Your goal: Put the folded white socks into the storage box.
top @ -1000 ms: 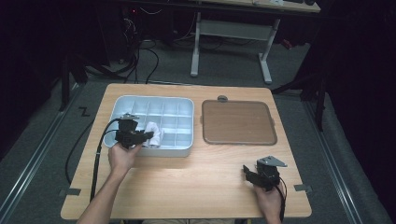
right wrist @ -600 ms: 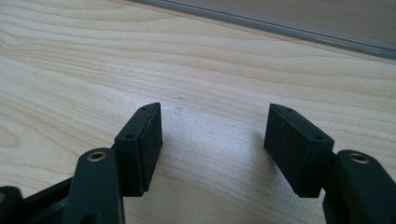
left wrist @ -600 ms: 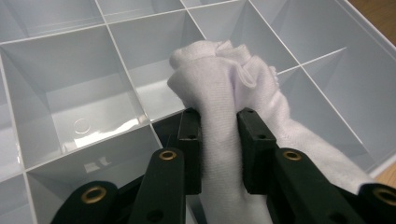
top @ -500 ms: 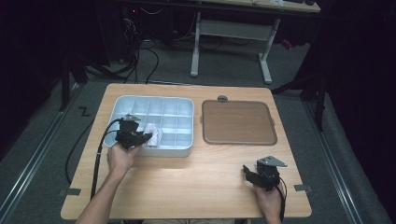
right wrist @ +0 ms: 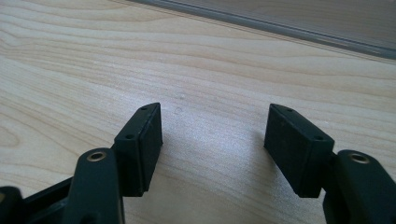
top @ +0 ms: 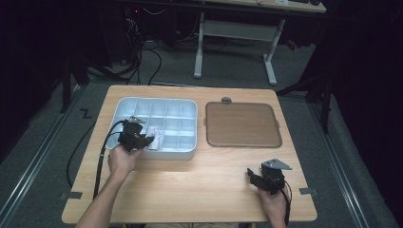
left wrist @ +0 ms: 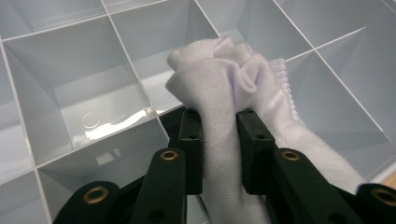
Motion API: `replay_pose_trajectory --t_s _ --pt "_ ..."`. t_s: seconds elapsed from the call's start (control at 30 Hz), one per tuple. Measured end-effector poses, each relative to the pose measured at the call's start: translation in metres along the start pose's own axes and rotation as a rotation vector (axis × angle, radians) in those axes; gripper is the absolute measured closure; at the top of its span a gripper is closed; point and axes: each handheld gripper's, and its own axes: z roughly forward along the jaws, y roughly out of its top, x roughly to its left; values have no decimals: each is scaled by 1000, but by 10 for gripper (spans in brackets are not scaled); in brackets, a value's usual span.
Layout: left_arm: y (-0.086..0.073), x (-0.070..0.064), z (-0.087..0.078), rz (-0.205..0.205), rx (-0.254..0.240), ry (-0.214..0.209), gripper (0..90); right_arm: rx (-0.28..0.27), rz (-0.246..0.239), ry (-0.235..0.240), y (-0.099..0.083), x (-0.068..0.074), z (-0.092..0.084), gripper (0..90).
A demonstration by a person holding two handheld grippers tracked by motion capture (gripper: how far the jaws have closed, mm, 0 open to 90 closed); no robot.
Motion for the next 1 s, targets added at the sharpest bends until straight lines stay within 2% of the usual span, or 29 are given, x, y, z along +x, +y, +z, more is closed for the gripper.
replay_pose_trajectory --t_s 1.0 --pt "0 -1 6 29 71 37 756 0 0 0 0 0 0 374"
